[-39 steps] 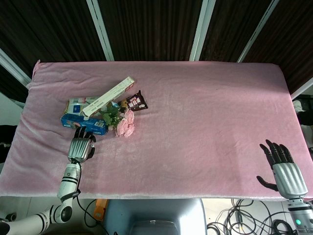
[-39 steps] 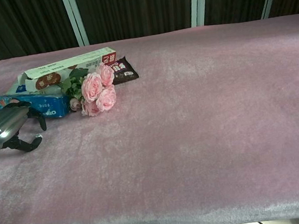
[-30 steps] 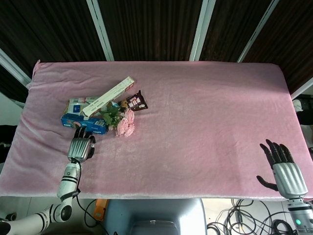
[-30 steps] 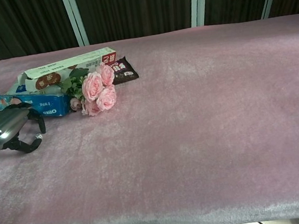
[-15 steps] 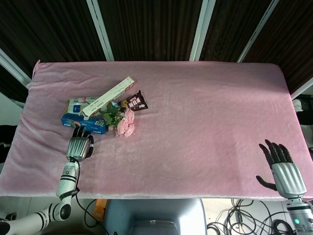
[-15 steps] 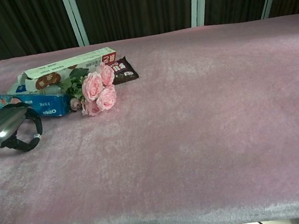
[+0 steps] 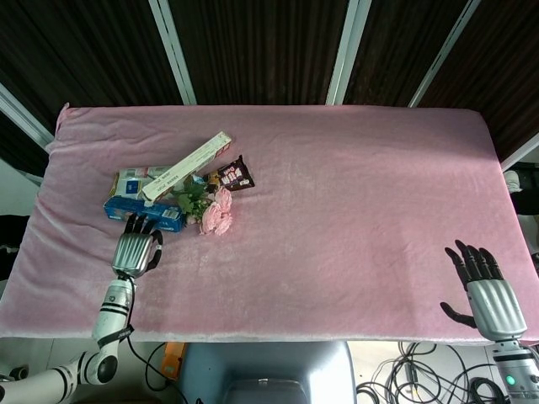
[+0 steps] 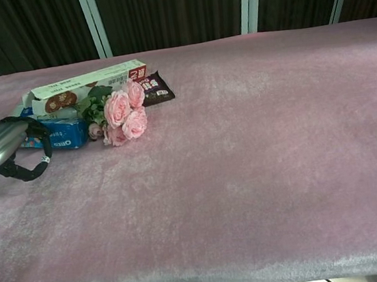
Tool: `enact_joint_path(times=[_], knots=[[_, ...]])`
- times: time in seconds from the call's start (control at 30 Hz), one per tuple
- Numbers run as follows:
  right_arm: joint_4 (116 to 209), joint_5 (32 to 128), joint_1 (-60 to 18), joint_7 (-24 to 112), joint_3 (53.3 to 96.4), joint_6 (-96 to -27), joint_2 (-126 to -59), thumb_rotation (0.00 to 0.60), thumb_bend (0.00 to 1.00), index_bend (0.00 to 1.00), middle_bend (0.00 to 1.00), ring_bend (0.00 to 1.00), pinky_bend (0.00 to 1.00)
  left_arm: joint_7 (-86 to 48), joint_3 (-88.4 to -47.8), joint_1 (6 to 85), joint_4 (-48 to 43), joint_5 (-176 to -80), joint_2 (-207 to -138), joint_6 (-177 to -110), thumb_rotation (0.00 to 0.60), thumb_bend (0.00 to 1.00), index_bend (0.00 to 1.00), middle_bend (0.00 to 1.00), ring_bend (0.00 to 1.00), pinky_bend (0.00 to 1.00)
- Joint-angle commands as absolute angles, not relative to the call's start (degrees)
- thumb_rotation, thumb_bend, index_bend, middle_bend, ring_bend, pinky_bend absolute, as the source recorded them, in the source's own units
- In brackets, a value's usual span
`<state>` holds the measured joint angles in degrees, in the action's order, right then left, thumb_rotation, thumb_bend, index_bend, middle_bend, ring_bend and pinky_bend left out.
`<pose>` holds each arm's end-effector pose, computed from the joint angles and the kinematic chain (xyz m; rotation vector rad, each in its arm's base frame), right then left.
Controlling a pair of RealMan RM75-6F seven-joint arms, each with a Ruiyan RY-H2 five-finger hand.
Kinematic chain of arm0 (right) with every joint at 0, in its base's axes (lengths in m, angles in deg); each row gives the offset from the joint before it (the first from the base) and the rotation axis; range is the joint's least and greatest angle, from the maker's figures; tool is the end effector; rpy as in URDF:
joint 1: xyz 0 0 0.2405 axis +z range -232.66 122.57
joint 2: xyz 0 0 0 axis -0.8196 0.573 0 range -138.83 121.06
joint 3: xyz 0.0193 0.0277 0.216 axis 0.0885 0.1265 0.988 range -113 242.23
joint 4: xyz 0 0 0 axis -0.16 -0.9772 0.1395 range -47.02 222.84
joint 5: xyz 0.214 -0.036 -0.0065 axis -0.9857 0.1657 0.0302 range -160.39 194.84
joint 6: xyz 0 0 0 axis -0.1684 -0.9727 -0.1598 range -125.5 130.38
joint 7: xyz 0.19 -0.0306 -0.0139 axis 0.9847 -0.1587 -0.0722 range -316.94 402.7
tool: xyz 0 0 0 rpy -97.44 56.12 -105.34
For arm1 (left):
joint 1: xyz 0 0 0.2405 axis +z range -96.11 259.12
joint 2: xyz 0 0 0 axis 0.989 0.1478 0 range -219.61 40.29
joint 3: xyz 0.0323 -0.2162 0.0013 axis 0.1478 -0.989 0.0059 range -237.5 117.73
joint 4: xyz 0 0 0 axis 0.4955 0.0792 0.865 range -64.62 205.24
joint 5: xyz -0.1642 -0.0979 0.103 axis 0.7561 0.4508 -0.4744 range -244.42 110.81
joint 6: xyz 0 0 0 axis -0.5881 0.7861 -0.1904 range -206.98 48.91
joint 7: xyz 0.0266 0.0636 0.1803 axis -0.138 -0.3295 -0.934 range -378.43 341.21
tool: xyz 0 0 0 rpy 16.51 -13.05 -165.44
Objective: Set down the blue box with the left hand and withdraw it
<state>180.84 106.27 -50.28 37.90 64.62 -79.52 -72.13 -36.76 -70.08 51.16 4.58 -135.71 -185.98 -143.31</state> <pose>-0.2798 -0.2150 0.1169 1.5195 -0.8841 0.7976 -0.2192 0.3643 -0.0181 -1.5850 -0.8508 -0.7840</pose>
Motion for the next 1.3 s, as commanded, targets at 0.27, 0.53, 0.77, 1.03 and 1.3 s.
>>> enact_joint_path(times=[0.27, 0.53, 0.77, 1.03, 1.3], knots=[[181.02, 106.77, -49.97, 37.49, 64.34, -78.95, -72.41, 0.600, 0.29, 0.00, 0.00, 0.00, 0.00, -38.00, -70.24, 55.23, -23.10, -141.39, -170.66, -152.63, 0.600, 0.41, 0.59, 0.20, 0.08, 0.06], [181.21, 107.33, -49.90, 37.68, 64.19, -79.09, -72.34, 0.600, 0.30, 0.00, 0.00, 0.00, 0.00, -43.22, -69.39, 53.49, -24.22, -136.05, -170.70, -147.35, 0.600, 0.41, 0.12, 0.11, 0.02, 0.05], [181.13, 107.07, -49.96, 37.86, 64.32, -79.22, -72.23, 0.600, 0.30, 0.00, 0.00, 0.00, 0.00, -43.42, -68.48, 53.97, -25.48, -137.69, -169.46, -148.91, 0.600, 0.41, 0.05, 0.10, 0.02, 0.05], [181.31, 106.49, -50.16, 37.69, 64.43, -79.28, -71.98, 0.600, 0.30, 0.00, 0.00, 0.00, 0.00, -44.10, -64.85, 58.09, -28.50, -141.89, -165.10, -154.25, 0.600, 0.41, 0.02, 0.06, 0.01, 0.03], [182.09, 105.73, -50.15, 35.82, 64.49, -78.79, -72.19, 0.600, 0.30, 0.00, 0.00, 0.00, 0.00, -40.06, -59.84, 64.28, -30.38, -143.05, -159.04, -156.96, 0.600, 0.41, 0.00, 0.00, 0.00, 0.01]])
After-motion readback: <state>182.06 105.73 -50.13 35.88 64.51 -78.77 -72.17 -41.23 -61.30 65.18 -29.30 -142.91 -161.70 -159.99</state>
